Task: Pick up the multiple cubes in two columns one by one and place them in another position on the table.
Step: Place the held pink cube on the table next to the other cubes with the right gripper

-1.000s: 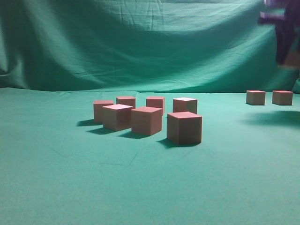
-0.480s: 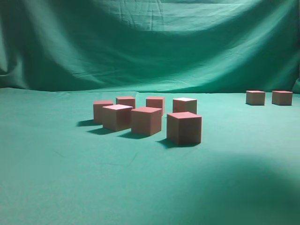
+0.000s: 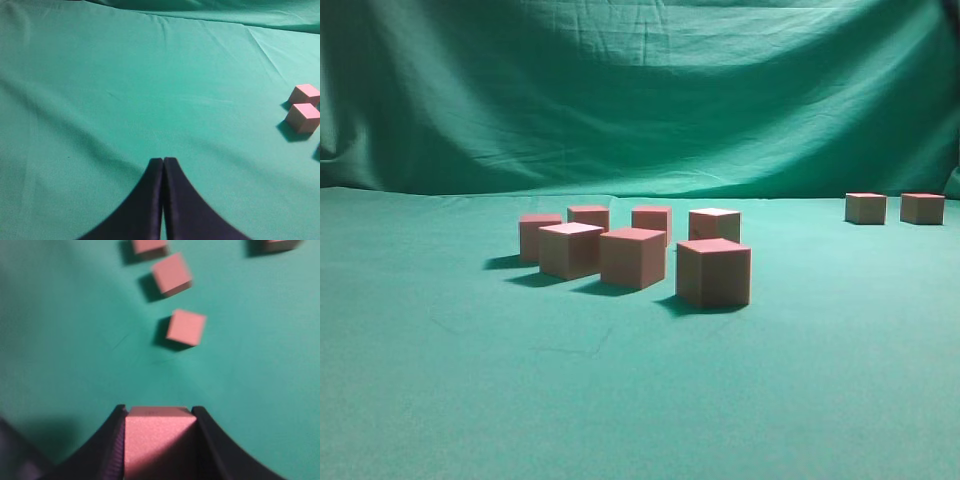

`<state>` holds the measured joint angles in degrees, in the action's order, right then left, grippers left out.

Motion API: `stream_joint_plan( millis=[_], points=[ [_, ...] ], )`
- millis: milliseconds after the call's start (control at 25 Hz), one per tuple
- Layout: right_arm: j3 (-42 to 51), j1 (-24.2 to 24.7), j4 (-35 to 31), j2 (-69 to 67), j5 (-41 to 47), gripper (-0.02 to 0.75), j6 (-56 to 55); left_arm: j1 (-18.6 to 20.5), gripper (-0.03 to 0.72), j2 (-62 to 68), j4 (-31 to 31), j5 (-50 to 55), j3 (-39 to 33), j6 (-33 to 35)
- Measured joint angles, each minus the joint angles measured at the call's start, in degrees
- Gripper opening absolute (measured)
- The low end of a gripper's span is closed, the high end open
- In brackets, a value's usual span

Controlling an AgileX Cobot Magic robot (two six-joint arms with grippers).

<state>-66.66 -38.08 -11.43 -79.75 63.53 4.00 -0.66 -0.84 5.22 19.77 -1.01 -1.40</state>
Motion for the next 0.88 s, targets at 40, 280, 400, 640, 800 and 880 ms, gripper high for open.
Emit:
stream_joint_plan(
  millis=[40, 280, 400, 640, 800, 880],
  points=[
    [1.42, -2.01, -0.13, -0.36, -1.12, 0.267, 0.74, 0.0, 0.0, 0.0, 0.0, 0.0, 0.0, 0.0],
    [2.91, -11.56, -0.13, -6.83, -4.46, 0.267, 3.71, 0.0, 0.0, 0.0, 0.0, 0.0, 0.0, 0.0],
    [2.91, -14.08, -0.13, -11.17, -6.46, 0.267, 3.83, 0.0, 0.0, 0.0, 0.0, 0.0, 0.0, 0.0],
    [2.91, -15.28, 1.63, -16.83, -11.54, 0.267, -0.11, 0.0, 0.0, 0.0, 0.0, 0.0, 0.0, 0.0],
    [2.91, -15.28, 7.23, -18.05, -13.1, 0.267, -5.08, 0.0, 0.0, 0.0, 0.0, 0.0, 0.0, 0.0],
    [2.91, -15.28, 9.2, -18.48, -13.38, 0.267, -5.99, 0.0, 0.0, 0.0, 0.0, 0.0, 0.0, 0.0]
  ],
)
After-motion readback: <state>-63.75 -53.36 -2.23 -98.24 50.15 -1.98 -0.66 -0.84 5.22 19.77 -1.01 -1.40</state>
